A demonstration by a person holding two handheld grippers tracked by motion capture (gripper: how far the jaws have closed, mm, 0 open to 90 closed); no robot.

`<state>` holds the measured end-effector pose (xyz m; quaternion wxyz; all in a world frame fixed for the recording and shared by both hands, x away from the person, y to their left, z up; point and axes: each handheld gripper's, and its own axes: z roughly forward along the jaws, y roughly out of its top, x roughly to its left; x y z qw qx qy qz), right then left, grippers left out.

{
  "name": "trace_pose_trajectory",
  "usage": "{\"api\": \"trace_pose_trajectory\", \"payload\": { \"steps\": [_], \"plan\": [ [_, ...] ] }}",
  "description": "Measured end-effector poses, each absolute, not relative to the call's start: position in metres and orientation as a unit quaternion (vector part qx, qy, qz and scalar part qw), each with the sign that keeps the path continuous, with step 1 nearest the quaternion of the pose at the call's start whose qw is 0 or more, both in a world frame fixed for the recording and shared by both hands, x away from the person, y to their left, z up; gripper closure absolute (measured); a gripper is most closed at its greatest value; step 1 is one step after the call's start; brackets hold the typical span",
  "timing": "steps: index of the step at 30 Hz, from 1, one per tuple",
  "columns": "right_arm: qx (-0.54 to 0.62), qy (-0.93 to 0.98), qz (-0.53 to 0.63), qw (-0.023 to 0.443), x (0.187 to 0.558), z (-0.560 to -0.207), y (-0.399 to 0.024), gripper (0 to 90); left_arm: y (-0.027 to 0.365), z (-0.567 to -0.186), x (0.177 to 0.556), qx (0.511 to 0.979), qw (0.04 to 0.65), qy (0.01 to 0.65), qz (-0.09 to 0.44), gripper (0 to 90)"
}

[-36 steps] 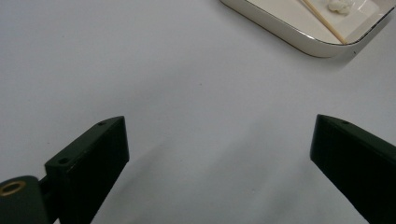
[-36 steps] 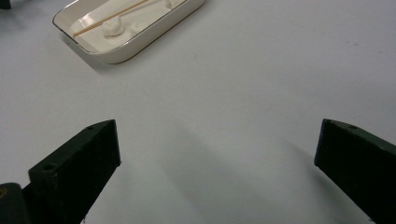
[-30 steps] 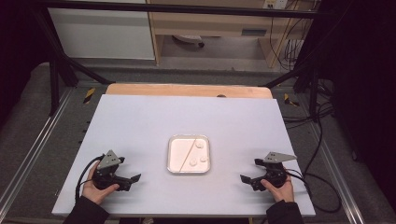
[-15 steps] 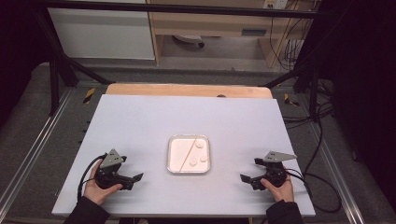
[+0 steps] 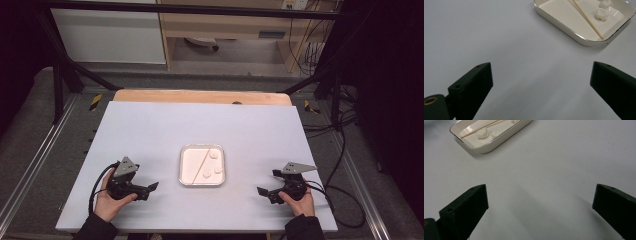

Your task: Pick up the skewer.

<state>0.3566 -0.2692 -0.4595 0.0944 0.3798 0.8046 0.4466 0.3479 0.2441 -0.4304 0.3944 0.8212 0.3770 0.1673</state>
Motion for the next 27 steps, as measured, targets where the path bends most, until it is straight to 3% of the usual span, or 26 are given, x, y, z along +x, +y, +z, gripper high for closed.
{"api": "trace_pose_trajectory", "payload": {
  "steps": [27],
  "plan": [
    [0.379, 0.807, 0.442, 0.095, 0.356, -0.46, -0.268, 0.7, 0.182, -0.414, 0.363, 0.838, 0.381, 0.353, 0.166, 5.0]
  ]
}}
